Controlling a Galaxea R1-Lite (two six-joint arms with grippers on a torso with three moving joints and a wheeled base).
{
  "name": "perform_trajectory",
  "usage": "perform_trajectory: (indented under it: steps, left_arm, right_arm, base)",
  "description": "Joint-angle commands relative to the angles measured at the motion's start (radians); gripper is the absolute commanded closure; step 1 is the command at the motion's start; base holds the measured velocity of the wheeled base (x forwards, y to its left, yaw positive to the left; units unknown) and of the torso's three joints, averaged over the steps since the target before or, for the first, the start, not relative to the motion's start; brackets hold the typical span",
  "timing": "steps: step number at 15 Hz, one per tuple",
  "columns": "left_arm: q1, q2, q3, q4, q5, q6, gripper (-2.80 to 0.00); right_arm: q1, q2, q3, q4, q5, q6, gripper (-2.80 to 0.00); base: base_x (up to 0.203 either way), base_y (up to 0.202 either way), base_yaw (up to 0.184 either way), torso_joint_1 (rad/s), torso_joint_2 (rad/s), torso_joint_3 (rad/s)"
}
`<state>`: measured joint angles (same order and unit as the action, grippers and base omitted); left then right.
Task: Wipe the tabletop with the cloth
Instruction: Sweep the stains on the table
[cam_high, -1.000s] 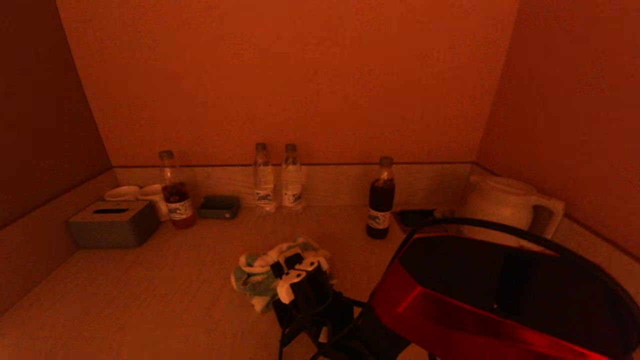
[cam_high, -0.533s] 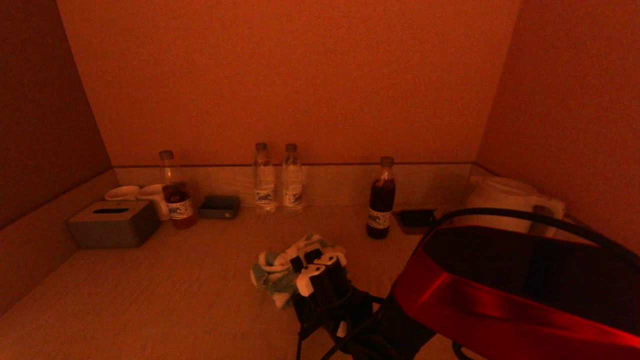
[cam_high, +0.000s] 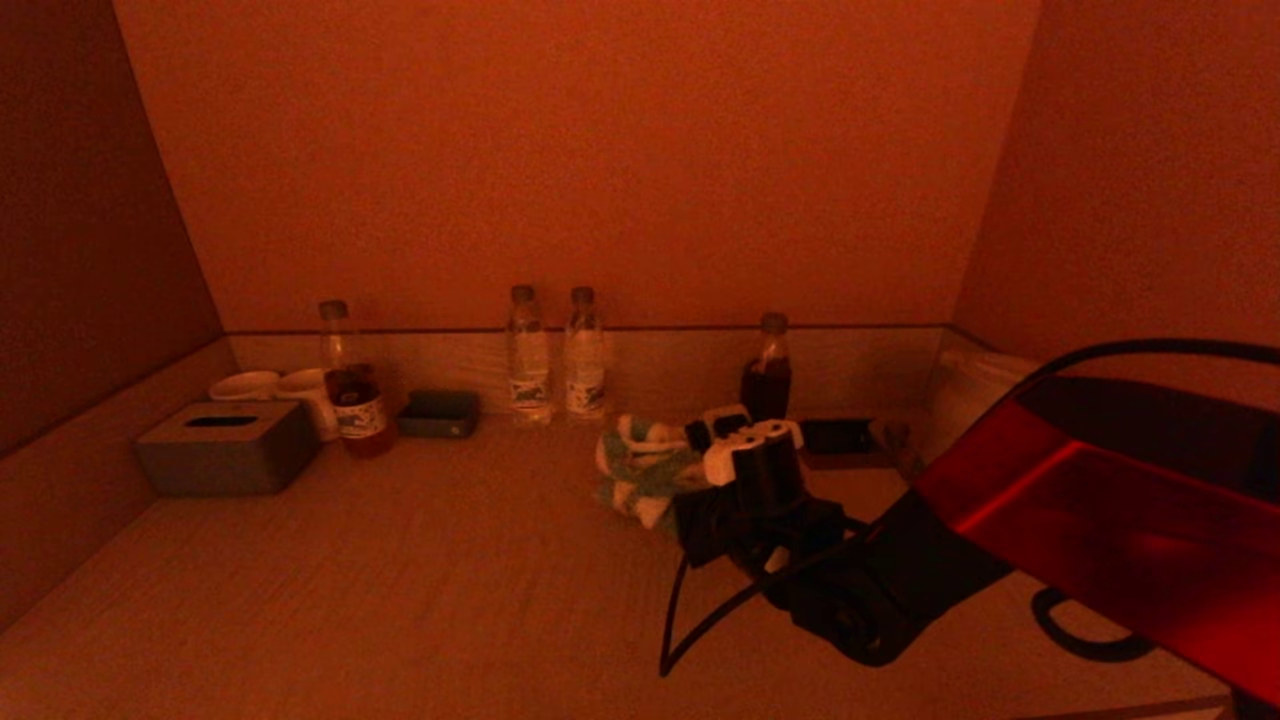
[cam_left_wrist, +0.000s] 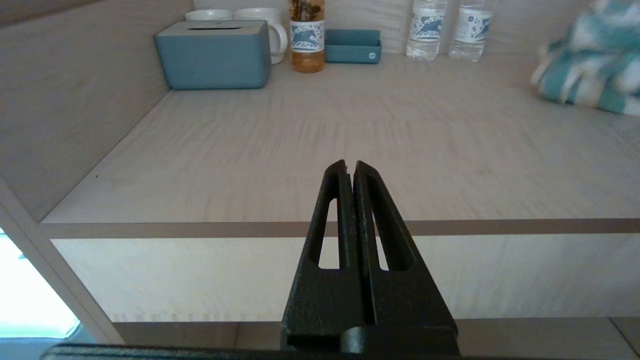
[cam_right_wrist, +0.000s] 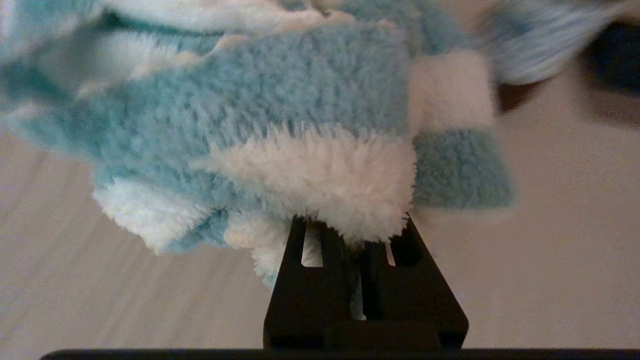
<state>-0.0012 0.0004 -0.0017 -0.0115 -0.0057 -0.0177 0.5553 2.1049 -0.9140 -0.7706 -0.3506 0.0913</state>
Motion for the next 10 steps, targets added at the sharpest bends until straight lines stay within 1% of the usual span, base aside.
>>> perform_trajectory:
  steps: [1,7,10]
  left_arm:
    - [0.001,0.0,0.0,-0.001,0.0,-0.001,0.0]
    - [0.001,0.0,0.0,-0.001,0.0,-0.001,0.0]
    - [0.001,0.0,0.0,-0.001,0.0,-0.001,0.0]
  right_arm:
    - [-0.009,-0.023,-0.002,-0.004,0.001,0.001,0.0]
    - [-0.028,-0.025,0.009,-0.002,0.001,0.001,0.0]
    - [-0.028,-0.024,0.056,-0.009,-0.001,0.006,0.0]
  base:
    - [0.0,0.0,0.0,0.0,0.0,0.0]
    - [0.0,0.0,0.0,0.0,0.0,0.0]
    - [0.0,0.0,0.0,0.0,0.0,0.0]
